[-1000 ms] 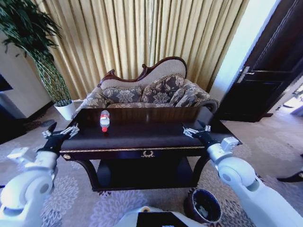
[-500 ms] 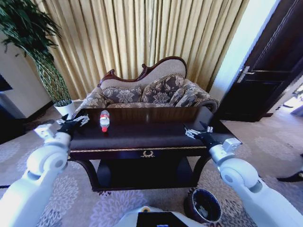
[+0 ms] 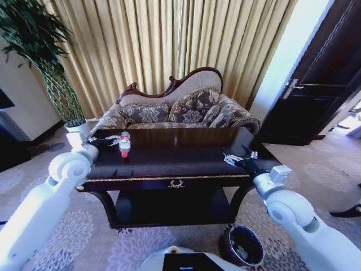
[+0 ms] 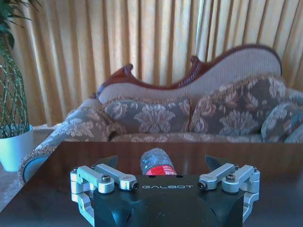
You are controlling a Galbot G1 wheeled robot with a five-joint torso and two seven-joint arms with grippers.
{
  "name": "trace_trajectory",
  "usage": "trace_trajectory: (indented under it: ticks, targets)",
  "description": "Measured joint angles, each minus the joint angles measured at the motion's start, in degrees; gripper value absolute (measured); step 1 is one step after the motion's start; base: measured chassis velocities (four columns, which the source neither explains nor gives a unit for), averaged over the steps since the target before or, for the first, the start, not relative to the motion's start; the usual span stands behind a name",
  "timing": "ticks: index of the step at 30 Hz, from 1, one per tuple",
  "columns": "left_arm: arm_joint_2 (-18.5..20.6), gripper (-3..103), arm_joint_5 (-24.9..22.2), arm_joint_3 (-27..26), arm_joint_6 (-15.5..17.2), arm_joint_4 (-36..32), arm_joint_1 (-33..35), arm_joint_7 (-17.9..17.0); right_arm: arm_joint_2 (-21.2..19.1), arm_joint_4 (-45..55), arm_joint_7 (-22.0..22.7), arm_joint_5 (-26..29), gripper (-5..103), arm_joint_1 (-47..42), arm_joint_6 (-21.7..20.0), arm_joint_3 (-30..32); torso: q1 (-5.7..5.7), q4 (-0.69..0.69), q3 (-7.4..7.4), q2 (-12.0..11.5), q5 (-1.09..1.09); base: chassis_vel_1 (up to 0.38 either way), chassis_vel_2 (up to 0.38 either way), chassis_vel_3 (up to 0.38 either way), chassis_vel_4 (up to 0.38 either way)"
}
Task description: Move to the front of the table and place the trash on the table into the trash bin.
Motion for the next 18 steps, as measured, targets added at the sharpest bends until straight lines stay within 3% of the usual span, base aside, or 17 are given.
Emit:
trace_trajectory:
  ticks: [2,3,5,9,12,18]
  targets:
    - [0.21,100,-0.41,0.40,0.10,0.00,-0.37,-0.49,0.06,0.02,0.02,0.00,100,-0.02,-0.01,-0.01,0.00,0.00,0.00,0.00,0.00,0.000,0.000,0.000,0.000]
    - [1.51,100,-2.58,3.02,0.42,0.05,-2.89,-3.72,0.44,0.07,0.12,-0.03,100,-0.15,-0.02,-0.08,0.00,0.00,0.00,0.00,0.01,0.000,0.000,0.000,0.000]
    - [2.14,100,-3.33,4.96,0.46,0.72,-4.48,-4.83,0.68,0.08,0.14,-0.06,100,-0.22,-0.04,-0.15,0.00,0.01,0.00,0.00,0.00,0.000,0.000,0.000,0.000]
    - [2.45,100,-3.52,7.98,0.47,1.75,-7.56,-6.60,0.95,0.00,0.16,-0.10,100,-0.22,-0.05,-0.24,0.00,0.01,0.00,0.00,0.01,0.000,0.000,0.000,0.000]
    - [1.88,100,-3.60,11.41,0.45,2.74,-10.12,-10.05,1.15,-0.48,0.17,-0.12,100,-0.15,-0.05,-0.26,0.01,-0.01,0.00,0.00,0.00,0.000,0.000,0.000,0.000]
    - [0.12,100,-3.50,11.94,0.33,4.46,-9.49,-11.05,1.10,-1.63,0.17,-0.13,100,0.28,-0.06,-0.31,0.00,0.01,0.00,0.00,-0.01,0.000,0.000,0.000,0.000]
